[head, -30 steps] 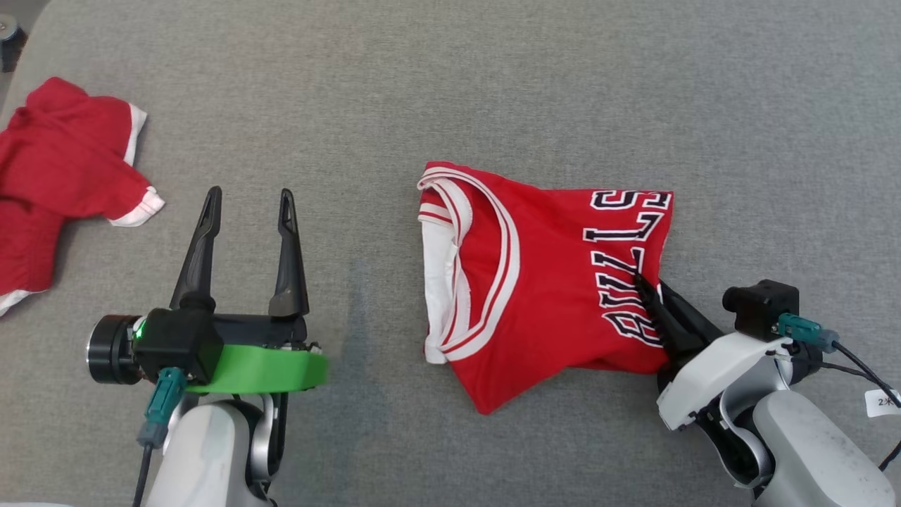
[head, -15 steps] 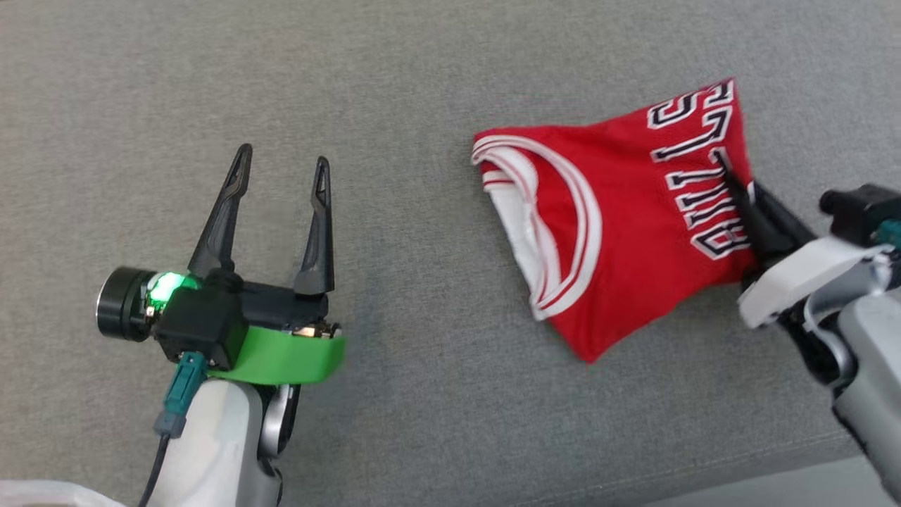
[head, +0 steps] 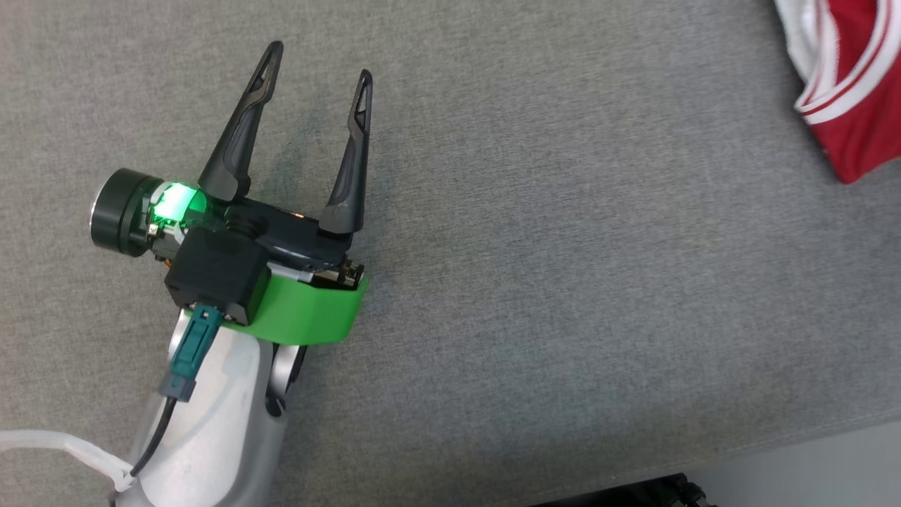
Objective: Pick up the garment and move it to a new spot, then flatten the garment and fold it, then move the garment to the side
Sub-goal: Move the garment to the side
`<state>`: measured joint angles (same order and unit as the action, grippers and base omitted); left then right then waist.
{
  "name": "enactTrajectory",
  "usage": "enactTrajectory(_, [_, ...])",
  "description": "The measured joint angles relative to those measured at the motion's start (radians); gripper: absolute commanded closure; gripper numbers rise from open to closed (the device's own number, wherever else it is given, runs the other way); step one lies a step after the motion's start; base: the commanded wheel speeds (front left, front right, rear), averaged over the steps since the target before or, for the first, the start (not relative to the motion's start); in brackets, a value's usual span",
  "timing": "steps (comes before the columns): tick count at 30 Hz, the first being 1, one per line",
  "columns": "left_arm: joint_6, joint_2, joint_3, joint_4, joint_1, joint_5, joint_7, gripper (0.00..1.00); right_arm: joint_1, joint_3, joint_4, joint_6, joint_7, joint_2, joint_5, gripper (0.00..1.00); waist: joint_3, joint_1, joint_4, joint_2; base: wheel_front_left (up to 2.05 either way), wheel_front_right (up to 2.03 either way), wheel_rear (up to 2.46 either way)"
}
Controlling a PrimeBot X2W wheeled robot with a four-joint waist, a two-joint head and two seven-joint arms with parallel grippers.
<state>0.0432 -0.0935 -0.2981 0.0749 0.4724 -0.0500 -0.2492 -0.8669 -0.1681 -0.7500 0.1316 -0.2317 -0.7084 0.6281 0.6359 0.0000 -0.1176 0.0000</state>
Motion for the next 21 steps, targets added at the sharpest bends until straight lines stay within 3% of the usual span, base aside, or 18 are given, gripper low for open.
enactTrajectory(5, [0.001, 0.006, -0.022, 0.004, 0.027, 0.002, -0.005, 0.00, -0.043, 0.048, -0.082, 0.000, -0.019, -0.053, -0.030, 1.00, 0.067, 0.0001, 0.042, 0.0000, 0.00, 0.00, 0.00])
enactTrajectory(6, [0.001, 0.008, -0.026, 0.004, 0.030, 0.002, -0.005, 0.00, -0.048, 0.056, -0.095, 0.000, -0.023, -0.054, -0.037, 0.55, 0.077, 0.0000, 0.052, 0.0000, 0.00, 0.00, 0.00])
enactTrajectory(7, [0.001, 0.008, -0.026, 0.004, 0.031, 0.003, -0.007, 0.00, -0.054, 0.067, -0.110, 0.000, -0.025, -0.053, -0.049, 0.00, 0.086, 0.0001, 0.061, 0.0000, 0.00, 0.00, 0.00])
enactTrajectory(13, [-0.007, 0.004, -0.021, -0.019, 0.030, -0.002, -0.008, 0.00, -0.042, 0.169, -0.115, 0.000, -0.030, -0.020, -0.116, 0.00, 0.095, 0.0001, 0.088, 0.0000, 0.00, 0.00, 0.00])
enactTrajectory(16, [-0.014, -0.001, -0.009, -0.036, 0.015, -0.011, -0.009, 0.00, 0.039, 0.257, -0.035, 0.000, -0.030, 0.016, -0.153, 0.00, 0.075, 0.0001, 0.090, 0.0000, 0.00, 0.00, 0.00])
enactTrajectory(21, [-0.041, -0.012, 0.025, -0.070, -0.057, -0.038, -0.010, 0.00, 0.233, 0.383, 0.177, 0.000, -0.030, 0.142, -0.215, 0.00, 0.014, 0.0001, 0.082, 0.0000, 0.00, 0.00, 0.00])
